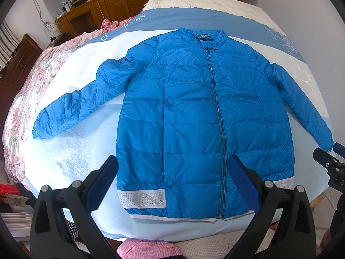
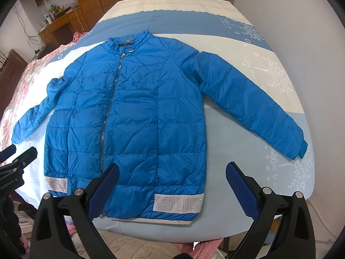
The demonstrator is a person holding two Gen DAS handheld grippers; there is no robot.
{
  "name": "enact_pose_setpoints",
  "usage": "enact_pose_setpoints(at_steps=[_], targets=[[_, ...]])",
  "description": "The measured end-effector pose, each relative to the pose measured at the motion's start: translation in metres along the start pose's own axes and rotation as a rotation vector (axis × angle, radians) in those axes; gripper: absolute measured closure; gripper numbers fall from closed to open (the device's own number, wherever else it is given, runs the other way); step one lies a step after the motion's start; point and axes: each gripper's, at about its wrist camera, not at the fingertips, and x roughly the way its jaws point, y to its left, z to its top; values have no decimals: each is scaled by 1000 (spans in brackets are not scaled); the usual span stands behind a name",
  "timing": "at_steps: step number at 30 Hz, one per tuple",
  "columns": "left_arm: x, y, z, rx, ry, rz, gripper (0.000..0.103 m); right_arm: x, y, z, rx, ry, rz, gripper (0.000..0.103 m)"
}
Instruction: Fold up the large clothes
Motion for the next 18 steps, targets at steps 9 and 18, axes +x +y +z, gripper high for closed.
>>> enact_pose_setpoints(at_steps=[9,18], targets=[[0,0,0,0,0,-2,3,1,-1,-1,0,-2,0,4],[-1,0,1,-1,0,0,3,0,0,1,0,-2,0,4]])
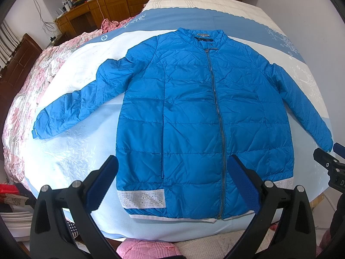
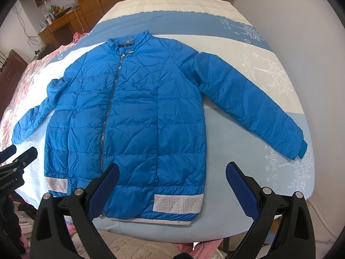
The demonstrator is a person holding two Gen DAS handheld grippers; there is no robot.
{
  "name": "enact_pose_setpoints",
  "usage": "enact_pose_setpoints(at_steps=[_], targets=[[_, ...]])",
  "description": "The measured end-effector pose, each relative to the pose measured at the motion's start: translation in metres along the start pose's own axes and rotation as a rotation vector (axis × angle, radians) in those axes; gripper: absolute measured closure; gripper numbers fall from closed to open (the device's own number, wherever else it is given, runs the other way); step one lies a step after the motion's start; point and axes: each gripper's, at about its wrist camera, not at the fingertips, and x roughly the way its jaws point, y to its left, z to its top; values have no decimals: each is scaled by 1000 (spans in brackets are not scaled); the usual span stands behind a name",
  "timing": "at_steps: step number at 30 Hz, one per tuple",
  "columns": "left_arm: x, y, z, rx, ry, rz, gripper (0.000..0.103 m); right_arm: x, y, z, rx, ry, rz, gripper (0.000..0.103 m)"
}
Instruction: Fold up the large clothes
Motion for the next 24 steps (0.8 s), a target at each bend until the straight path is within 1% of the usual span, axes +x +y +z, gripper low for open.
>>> enact_pose_setpoints(at_steps=[15,21,24], targets=[[0,-1,3,10,3,1,3,0,-1,4,2,-3,-3,4],[4,-11,10,23,3,5,3,3,-7,7,13,-3,9,4],[4,-17,17,36,-10,9,3,8,-17,8,40,-7,21,4]])
